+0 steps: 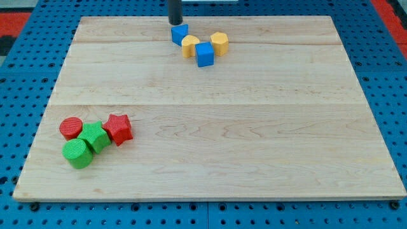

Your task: Slide the blue triangle to the top of the yellow heart

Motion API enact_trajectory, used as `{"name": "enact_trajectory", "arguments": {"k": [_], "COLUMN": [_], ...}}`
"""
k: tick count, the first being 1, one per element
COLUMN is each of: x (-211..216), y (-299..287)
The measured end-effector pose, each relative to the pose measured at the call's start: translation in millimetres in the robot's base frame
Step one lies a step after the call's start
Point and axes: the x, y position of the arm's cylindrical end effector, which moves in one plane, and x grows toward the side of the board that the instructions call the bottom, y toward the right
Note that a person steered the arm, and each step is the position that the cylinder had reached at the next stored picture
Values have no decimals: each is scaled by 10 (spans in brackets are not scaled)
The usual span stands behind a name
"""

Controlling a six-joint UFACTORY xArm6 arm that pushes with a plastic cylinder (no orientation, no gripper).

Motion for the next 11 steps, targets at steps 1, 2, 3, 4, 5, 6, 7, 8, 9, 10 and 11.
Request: {"name": "enact_trajectory", "arguments": {"k": [1,2,3,4,5,6,7,8,9,10,11], "x": [-1,109,403,764,763,685,671,623,598,560,545], "y": [-117,-431,-655,-656,-641,-176,-21,67,213,376,441]}}
